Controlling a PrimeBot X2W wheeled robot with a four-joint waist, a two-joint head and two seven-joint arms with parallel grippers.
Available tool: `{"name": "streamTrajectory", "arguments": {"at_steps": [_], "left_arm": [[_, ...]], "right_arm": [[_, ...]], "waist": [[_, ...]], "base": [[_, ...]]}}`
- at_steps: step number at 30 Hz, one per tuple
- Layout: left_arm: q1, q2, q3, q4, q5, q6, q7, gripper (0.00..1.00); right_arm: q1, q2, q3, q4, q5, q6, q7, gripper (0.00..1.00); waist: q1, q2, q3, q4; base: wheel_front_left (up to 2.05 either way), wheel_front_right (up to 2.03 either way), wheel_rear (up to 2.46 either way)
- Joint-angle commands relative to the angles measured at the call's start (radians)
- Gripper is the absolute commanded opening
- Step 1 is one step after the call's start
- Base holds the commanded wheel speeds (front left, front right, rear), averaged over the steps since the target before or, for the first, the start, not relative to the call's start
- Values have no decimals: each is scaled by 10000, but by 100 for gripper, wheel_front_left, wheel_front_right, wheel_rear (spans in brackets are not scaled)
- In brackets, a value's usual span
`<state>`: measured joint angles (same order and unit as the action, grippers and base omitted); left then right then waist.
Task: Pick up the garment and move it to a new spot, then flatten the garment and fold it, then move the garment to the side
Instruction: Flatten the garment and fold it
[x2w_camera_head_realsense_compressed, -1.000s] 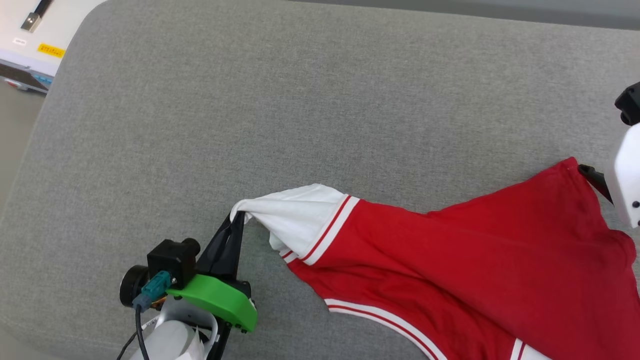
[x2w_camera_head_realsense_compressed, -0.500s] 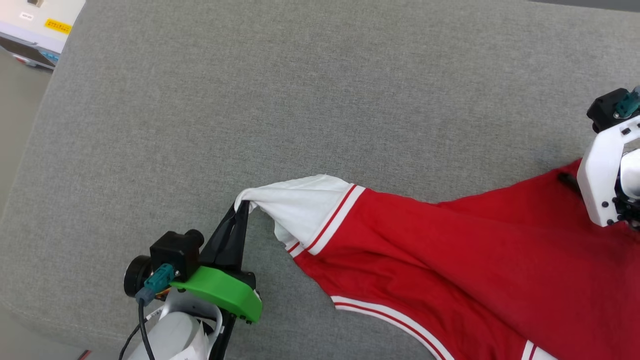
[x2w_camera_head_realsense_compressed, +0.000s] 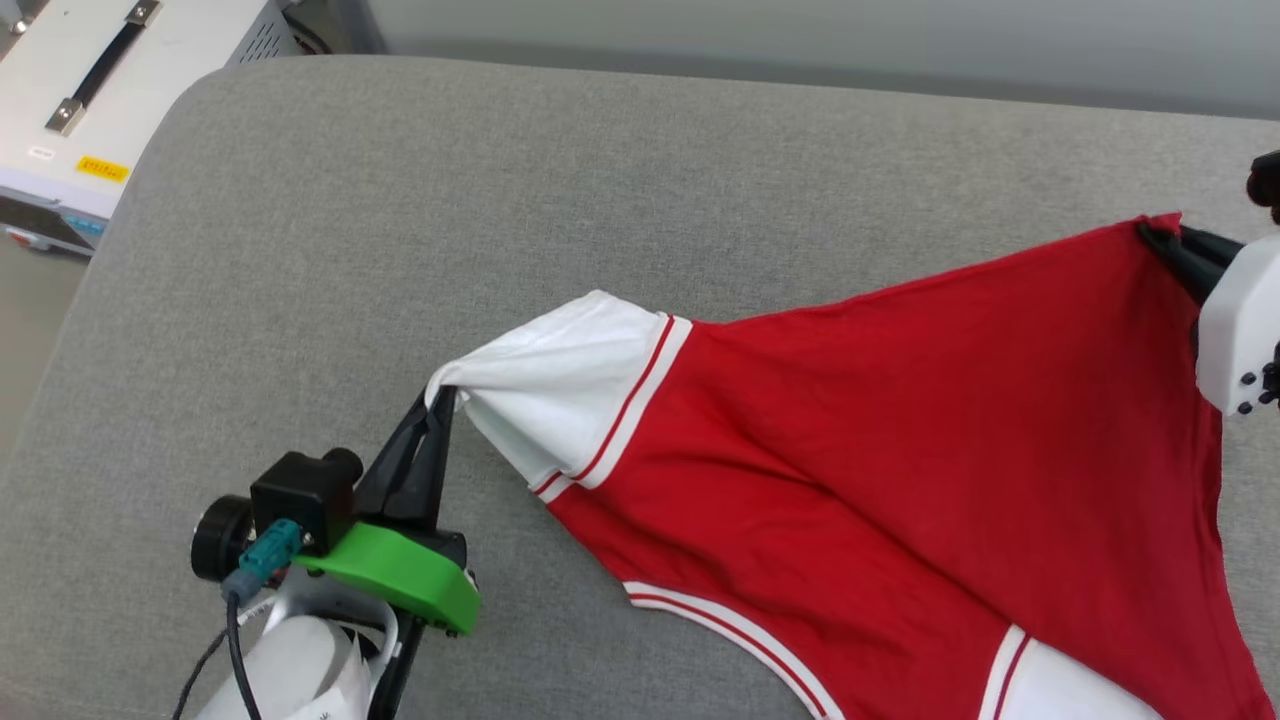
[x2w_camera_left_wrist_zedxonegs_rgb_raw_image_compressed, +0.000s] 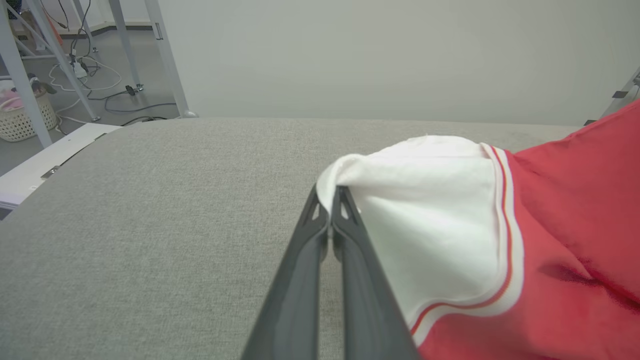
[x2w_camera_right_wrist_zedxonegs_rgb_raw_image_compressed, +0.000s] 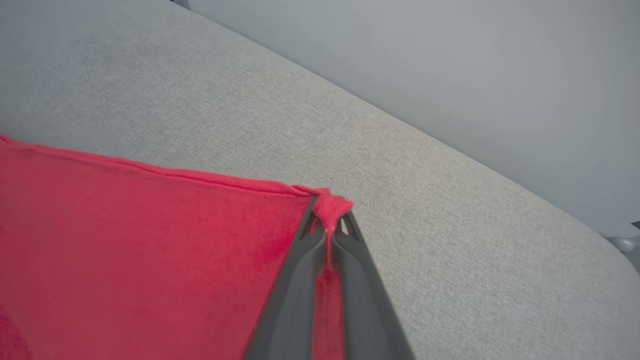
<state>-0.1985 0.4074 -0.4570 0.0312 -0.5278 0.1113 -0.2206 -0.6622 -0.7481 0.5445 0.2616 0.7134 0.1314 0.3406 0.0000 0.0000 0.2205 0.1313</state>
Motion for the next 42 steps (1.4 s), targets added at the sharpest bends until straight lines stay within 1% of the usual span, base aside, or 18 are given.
{"name": "streamTrajectory", "arguments": {"at_steps": [1,4,7,10,14,20,25,29,33,37,42], "left_arm": [[-213,166,98,-151,105,62,72,0],[-769,447,238,-518,232,18,282,0],[-1440,699,360,-852,356,-69,536,0],[-2183,853,482,-1142,389,-201,781,0],[-3594,1103,616,-1410,538,-456,1249,0],[-5602,1172,748,-1245,483,-944,1731,0],[-7256,790,548,-647,369,-1447,1974,0],[-8921,457,405,204,390,-1780,2162,0],[-10839,236,326,1332,430,-2053,2328,0],[-12760,72,217,2702,598,-2232,2170,0],[-15034,-26,26,4267,929,-2344,1669,0]], "right_arm": [[148,-75,-219,-179,17,-7,-265,0],[200,-88,-698,-659,-86,-7,-648,0],[195,-8,-1144,-1176,-183,-7,-804,0],[121,89,-1614,-1649,-375,-7,-906,0],[-130,339,-2306,-2304,-661,-7,-901,0],[-744,668,-2911,-2780,-1001,-7,-698,0],[-1520,867,-3224,-2816,-1223,-7,-540,0],[-2628,1071,-3243,-2548,-1477,-7,-385,0],[-4280,1357,-3090,-1810,-1929,-7,-397,0],[-6101,1733,-2854,-540,-2450,-7,-687,0],[-8466,2316,-2685,1183,-3031,-7,-1462,0]], "waist": [[0,0,-463,-367],[0,0,-625,-500],[0,0,-686,-614],[0,0,-701,-689],[0,0,-631,-851],[0,0,-299,-1085],[0,0,275,-1156],[0,0,1029,-1252],[0,0,1913,-1452],[0,0,2601,-1595],[0,0,3197,-1716]], "base": [[0,0,0],[0,0,0],[0,0,0],[0,0,0],[0,0,0],[0,0,0],[0,0,0],[0,0,0],[0,0,0],[0,0,0],[0,0,0]]}}
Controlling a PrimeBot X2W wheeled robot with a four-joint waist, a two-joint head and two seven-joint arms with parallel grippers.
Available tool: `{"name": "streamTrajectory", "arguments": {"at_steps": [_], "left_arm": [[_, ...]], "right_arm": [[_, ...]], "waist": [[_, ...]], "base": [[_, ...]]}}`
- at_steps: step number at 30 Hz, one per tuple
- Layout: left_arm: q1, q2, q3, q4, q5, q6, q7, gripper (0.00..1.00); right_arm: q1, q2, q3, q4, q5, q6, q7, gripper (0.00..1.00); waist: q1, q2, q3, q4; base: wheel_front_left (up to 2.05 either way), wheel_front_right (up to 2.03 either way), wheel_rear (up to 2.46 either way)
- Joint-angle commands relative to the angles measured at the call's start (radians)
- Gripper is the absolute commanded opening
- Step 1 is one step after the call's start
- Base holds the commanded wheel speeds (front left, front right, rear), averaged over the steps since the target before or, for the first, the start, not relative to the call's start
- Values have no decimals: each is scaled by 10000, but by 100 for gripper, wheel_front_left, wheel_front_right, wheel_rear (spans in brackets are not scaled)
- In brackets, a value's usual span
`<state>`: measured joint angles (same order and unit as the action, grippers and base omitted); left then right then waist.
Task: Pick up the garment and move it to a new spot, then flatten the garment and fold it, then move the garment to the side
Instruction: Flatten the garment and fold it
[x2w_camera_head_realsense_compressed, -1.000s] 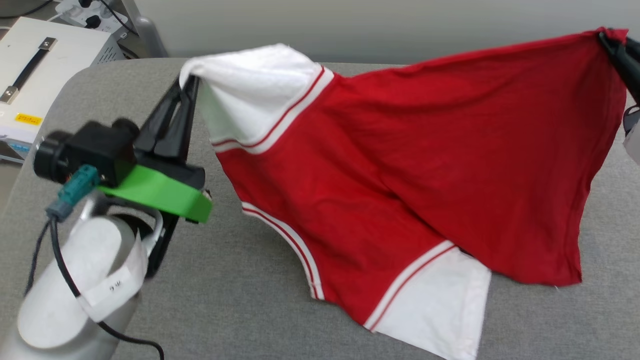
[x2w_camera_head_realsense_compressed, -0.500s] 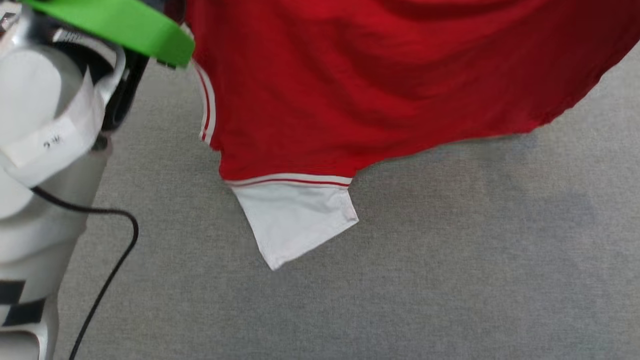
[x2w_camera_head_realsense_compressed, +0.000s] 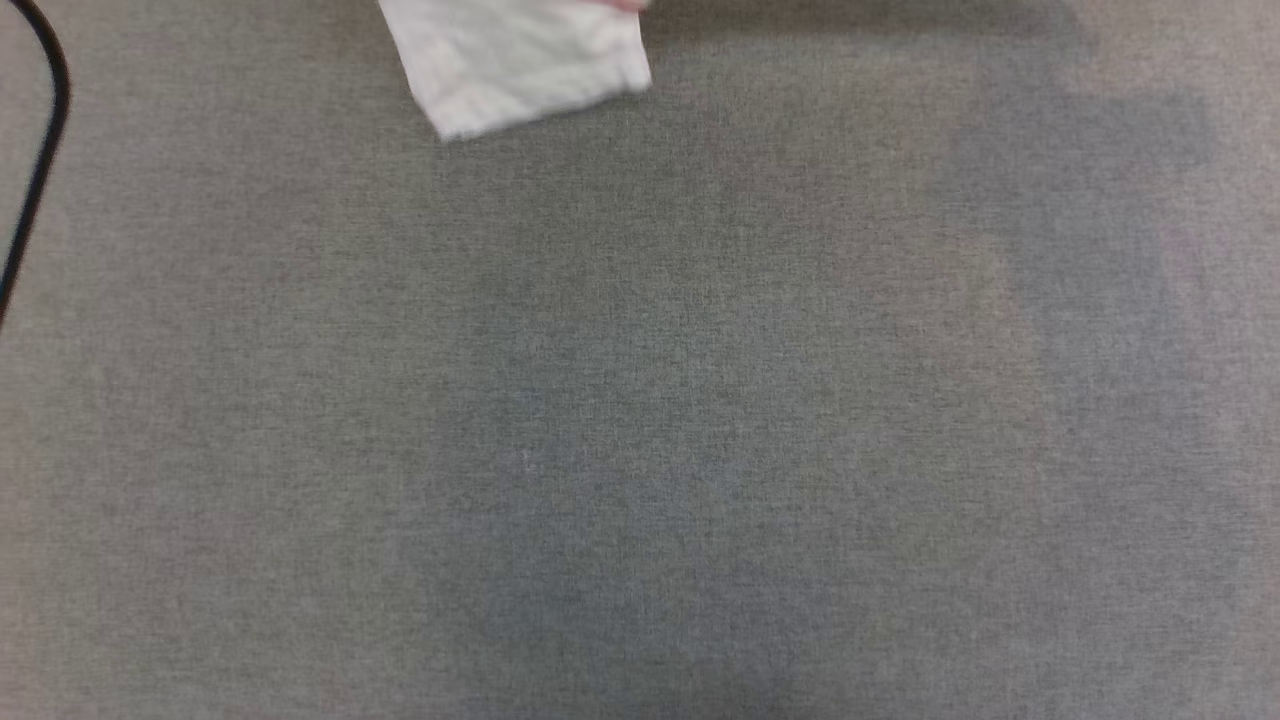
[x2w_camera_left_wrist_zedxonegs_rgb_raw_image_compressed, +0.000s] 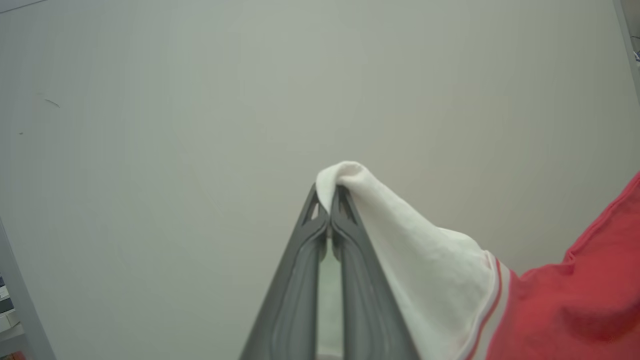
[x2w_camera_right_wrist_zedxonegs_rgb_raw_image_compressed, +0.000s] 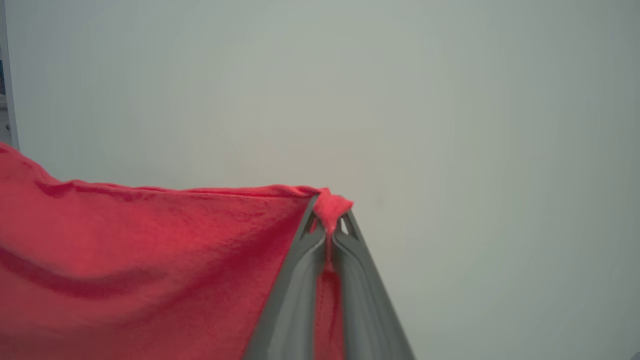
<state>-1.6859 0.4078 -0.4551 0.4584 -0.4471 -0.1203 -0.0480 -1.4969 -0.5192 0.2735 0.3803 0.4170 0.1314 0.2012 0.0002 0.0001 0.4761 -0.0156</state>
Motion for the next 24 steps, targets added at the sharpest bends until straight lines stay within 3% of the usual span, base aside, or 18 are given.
{"name": "streamTrajectory", "arguments": {"at_steps": [1,6,11,17,24], "left_arm": [[-483,-51,-10,239,149,-38,-175,0],[-2148,-138,-104,1478,158,-79,-738,0],[-2862,-206,-391,2445,24,-96,-1155,0],[-1971,-302,-1095,3088,-442,-101,-1626,0],[-76,128,-1749,3145,-916,-102,-2053,0]], "right_arm": [[-486,130,84,290,-159,-7,-220,0],[-2437,591,481,1963,-576,-7,-1022,0],[-3250,814,1027,3177,-542,-7,-1703,0],[-2654,1023,1864,4079,38,-7,-2349,0],[-1126,1162,2734,4580,1009,-7,-3238,0]], "waist": [[-2,-1,701,-253],[-2,-1,971,-257],[-2,-1,1208,-226],[-2,-1,1417,-214],[-2,-1,1196,-209]], "base": [[0,0,0],[0,0,0],[0,0,0],[0,0,0],[0,0,0]]}}
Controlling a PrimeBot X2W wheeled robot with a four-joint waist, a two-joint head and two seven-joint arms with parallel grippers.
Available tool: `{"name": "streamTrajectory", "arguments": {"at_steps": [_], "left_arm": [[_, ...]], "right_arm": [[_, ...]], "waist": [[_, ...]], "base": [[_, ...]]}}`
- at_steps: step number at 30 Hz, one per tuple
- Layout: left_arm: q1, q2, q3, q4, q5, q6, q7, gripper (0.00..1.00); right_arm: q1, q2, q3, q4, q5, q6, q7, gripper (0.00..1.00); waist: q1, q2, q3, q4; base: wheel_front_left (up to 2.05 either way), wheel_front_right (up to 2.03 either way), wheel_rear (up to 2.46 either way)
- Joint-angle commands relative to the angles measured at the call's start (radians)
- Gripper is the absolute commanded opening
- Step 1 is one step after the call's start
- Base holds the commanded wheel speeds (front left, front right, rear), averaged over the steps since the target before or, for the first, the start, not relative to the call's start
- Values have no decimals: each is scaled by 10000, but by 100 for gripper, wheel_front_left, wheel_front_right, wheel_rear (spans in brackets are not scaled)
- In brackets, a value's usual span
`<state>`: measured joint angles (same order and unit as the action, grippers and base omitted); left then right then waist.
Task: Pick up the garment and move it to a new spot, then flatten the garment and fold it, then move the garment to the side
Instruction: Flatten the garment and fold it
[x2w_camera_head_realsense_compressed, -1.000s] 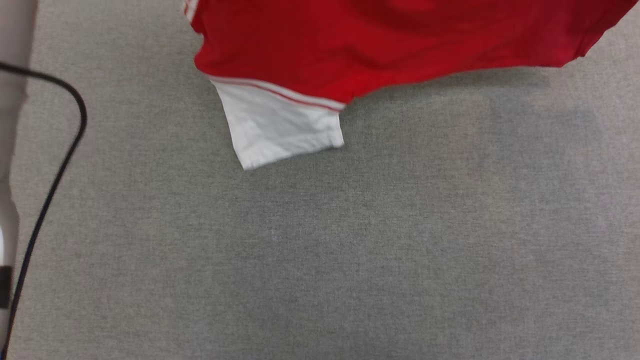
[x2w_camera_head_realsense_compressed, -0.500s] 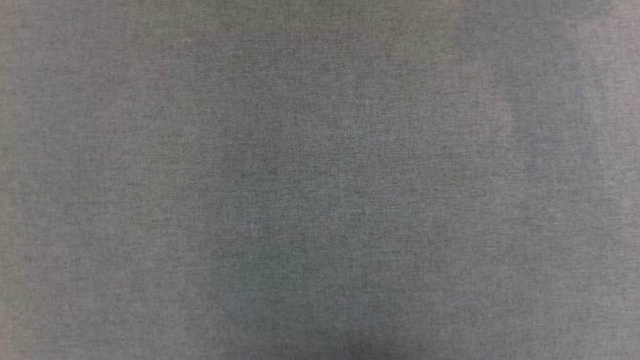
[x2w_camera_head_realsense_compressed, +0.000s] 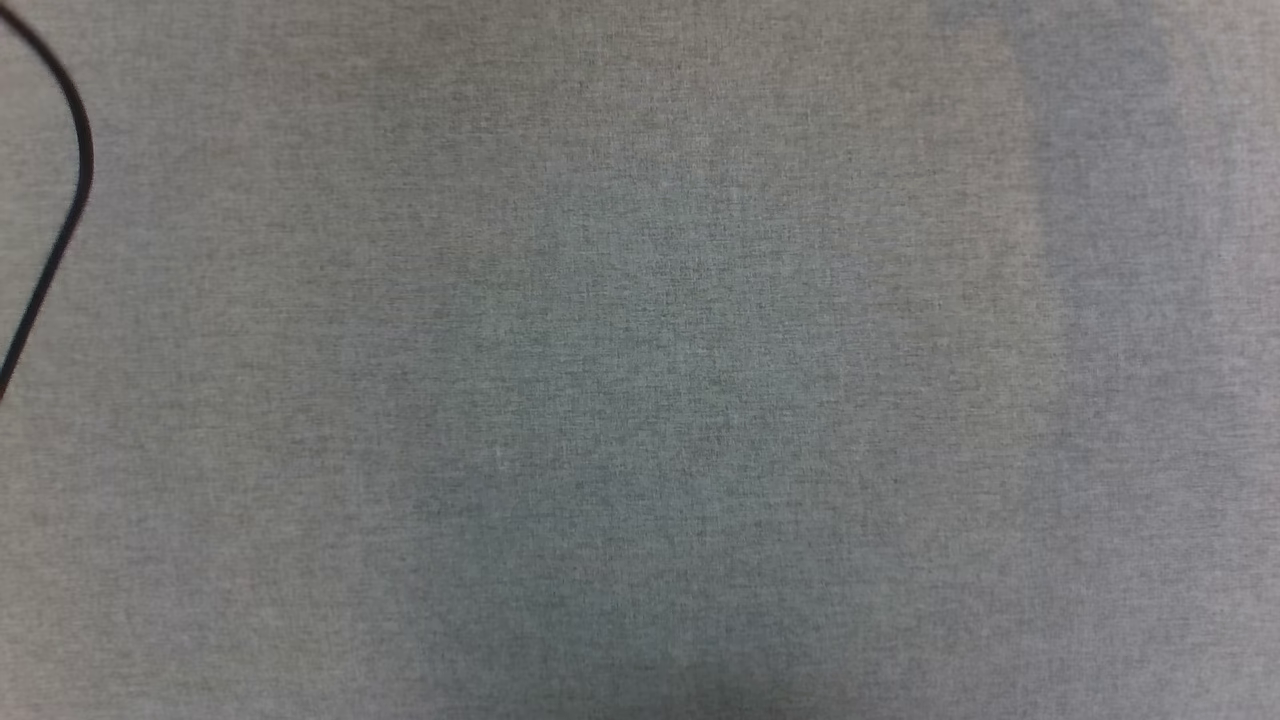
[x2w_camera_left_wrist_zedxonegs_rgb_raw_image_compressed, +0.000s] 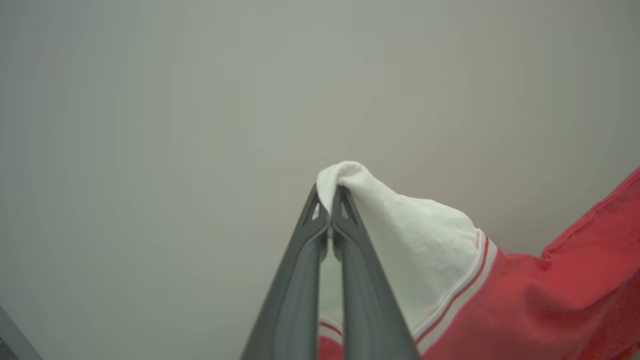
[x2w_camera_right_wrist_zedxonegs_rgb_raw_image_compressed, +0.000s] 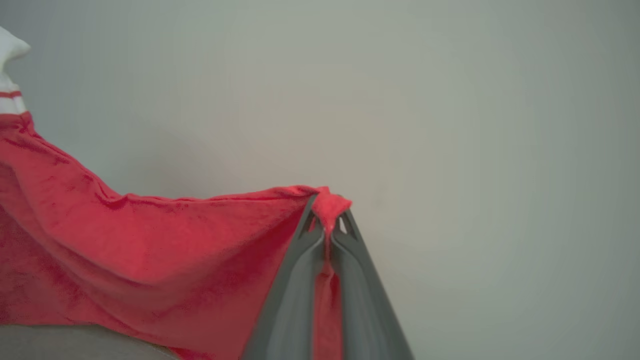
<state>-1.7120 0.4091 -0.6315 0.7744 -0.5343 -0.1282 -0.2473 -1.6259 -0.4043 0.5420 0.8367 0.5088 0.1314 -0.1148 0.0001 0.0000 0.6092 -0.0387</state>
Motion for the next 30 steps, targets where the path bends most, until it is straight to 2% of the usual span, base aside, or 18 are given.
{"name": "streamTrajectory", "arguments": {"at_steps": [1,7,11,20,24,30], "left_arm": [[577,156,-38,-109,-134,-23,-92,0],[2955,575,117,-1140,-246,9,-140,0],[4969,693,485,-2181,-288,336,-142,0],[9489,1183,257,-3821,-396,976,-136,0],[11295,1395,157,-4504,-828,1338,-17,0],[14044,1474,219,-5605,-1657,2240,13,0]], "right_arm": [[459,-38,257,26,236,-7,-185,0],[2242,-328,1393,-227,1203,-7,-581,0],[3612,-697,2076,-690,1882,-7,-777,0],[6760,-1793,3614,-2057,3020,-7,-614,0],[8027,-2142,3944,-2539,3456,-7,-549,0],[9814,-2608,4109,-3148,4046,-7,-529,0]], "waist": [[-1,0,-256,95],[-1,0,-1085,280],[-1,0,-1796,421],[-1,0,-3316,601],[-1,0,-3898,631],[-1,0,-4749,690]], "base": [[0,0,0],[0,0,0],[0,0,0],[0,0,0],[0,0,0],[0,0,0]]}}
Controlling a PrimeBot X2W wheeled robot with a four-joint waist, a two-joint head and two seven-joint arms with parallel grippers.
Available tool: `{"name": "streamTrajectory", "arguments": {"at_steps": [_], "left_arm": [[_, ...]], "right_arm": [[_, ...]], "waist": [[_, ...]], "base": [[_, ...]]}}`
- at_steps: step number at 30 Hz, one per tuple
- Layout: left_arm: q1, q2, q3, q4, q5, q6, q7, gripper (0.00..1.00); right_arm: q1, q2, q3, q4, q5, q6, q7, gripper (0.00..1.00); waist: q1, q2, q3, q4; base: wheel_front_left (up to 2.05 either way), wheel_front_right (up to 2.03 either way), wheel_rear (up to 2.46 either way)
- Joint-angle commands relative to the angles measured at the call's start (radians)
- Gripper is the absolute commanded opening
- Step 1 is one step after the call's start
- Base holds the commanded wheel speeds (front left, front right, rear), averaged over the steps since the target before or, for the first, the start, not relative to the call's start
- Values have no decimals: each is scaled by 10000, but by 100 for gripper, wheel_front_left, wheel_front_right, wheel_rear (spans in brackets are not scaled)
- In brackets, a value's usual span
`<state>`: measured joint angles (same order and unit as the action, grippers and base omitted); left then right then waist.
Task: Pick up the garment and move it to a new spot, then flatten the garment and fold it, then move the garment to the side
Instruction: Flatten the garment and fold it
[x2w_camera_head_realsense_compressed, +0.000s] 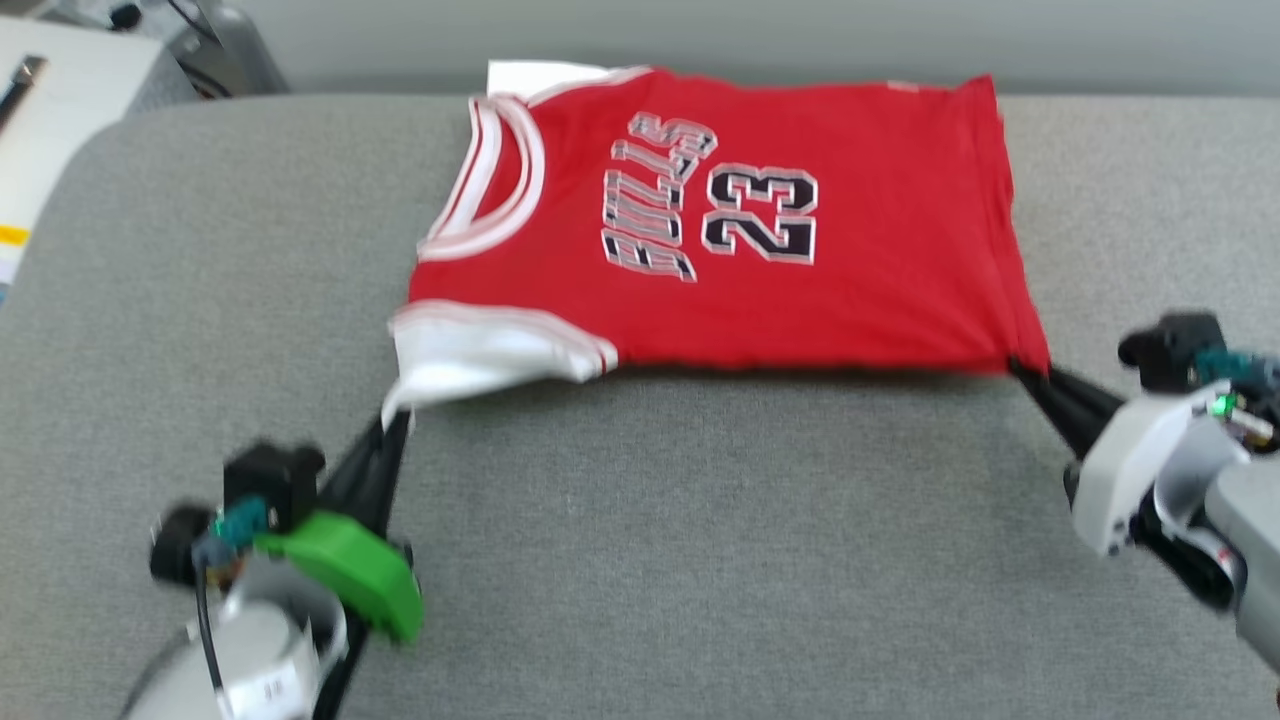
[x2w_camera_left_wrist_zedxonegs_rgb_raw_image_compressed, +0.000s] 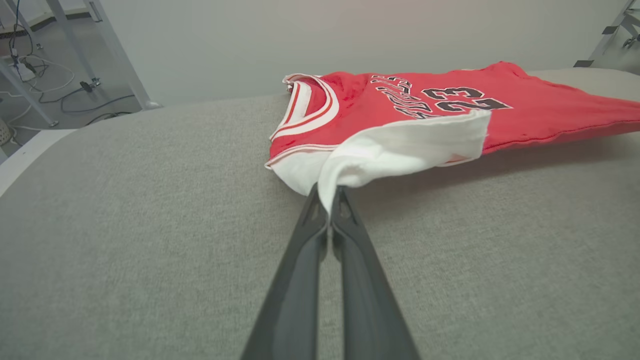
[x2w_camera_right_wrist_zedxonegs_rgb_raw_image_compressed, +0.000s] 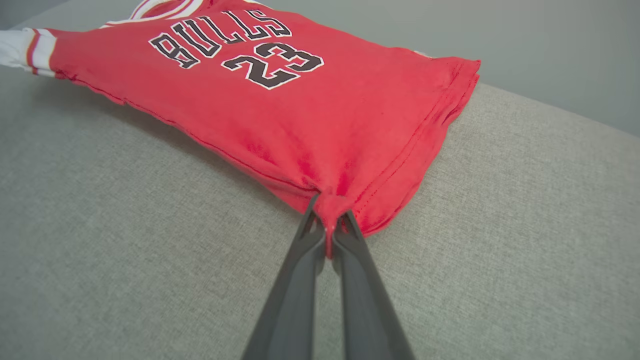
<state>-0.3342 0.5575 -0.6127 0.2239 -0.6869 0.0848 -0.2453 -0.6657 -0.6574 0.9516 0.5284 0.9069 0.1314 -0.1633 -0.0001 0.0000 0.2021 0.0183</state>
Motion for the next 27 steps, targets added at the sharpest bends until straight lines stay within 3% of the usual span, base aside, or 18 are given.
{"name": "streamTrajectory", "arguments": {"at_steps": [1,10,16,22,27], "left_arm": [[623,-26,60,-258,-254,242,-12,0],[3507,24,-135,-1359,-995,1182,97,0],[4953,0,-285,-1708,-1521,1476,188,0],[5807,-118,-413,-1940,-1895,1558,211,0],[5490,-49,-456,-1911,-1709,1464,231,0]], "right_arm": [[452,-137,21,-143,99,-7,-59,0],[2836,-813,-403,-856,403,-7,-22,0],[4459,-1105,-1018,-1233,513,-7,66,0],[5940,-1239,-1801,-1739,538,-7,286,0],[6577,-1124,-2519,-2115,277,-7,560,0]], "waist": [[1,0,-789,121],[1,0,-1615,223],[1,0,-1973,315],[1,0,-2078,383],[1,0,-1995,454]], "base": [[0,0,0],[0,0,0],[0,0,0],[0,0,0],[0,0,0]]}}
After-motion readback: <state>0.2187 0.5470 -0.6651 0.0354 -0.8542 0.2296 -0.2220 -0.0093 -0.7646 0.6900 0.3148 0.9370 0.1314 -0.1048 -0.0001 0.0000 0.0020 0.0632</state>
